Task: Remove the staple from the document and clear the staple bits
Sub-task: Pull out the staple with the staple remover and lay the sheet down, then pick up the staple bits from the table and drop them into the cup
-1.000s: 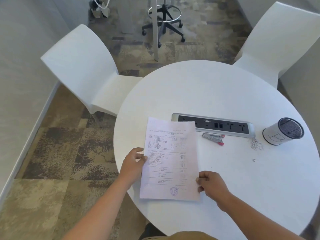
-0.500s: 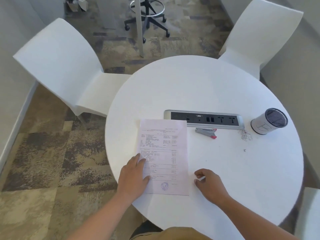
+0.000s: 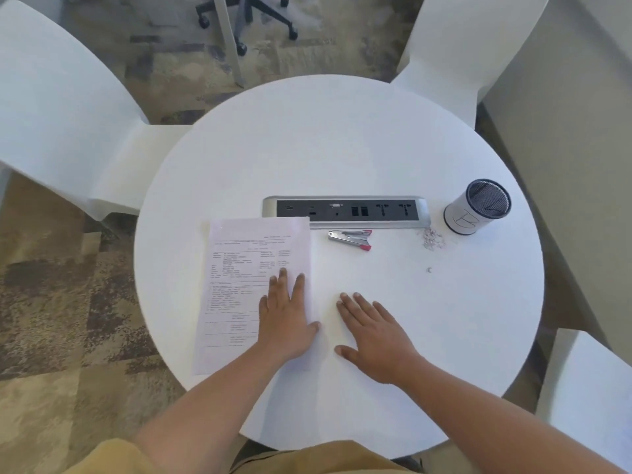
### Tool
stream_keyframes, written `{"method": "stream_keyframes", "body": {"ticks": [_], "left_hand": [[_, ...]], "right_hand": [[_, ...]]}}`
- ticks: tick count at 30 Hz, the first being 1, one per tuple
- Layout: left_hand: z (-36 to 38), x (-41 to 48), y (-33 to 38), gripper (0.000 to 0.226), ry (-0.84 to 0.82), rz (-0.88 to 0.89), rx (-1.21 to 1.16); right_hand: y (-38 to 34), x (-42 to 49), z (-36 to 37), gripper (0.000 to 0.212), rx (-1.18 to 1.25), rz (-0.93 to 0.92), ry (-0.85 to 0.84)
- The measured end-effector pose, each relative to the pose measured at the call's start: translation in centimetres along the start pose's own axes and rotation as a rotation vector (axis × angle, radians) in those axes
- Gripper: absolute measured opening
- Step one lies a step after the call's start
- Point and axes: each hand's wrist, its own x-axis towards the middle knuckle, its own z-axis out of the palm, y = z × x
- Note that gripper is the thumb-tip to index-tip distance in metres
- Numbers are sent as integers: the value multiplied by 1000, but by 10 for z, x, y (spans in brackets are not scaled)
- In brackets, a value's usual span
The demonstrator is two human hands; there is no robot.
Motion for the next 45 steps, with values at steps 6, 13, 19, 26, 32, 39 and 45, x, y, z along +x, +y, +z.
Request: {"method": "stream_keyframes", "body": {"ticks": [6, 13, 19, 26, 32, 39, 45], "left_hand": [[7, 33, 34, 133, -195, -190, -127], [9, 40, 41, 143, -291, -220, -104], [10, 39, 42, 142, -308, -229, -105], [11, 39, 45, 142, -305, -250, -104], [10, 39, 47, 142, -315, -255, -106], [9, 39, 47, 142, -316, -252, -103], [8, 39, 47, 143, -317, -263, -102]], "right_hand": [[56, 21, -13, 82, -35, 31, 74], [116, 18, -26, 84, 93, 260, 158], [162, 18, -49, 62, 382, 366, 425], [196, 42, -54, 52, 349, 327, 451], [202, 66, -57, 38, 240, 276, 531], [191, 62, -47, 54, 112, 218, 498], [179, 58, -45, 52, 76, 213, 439]]}}
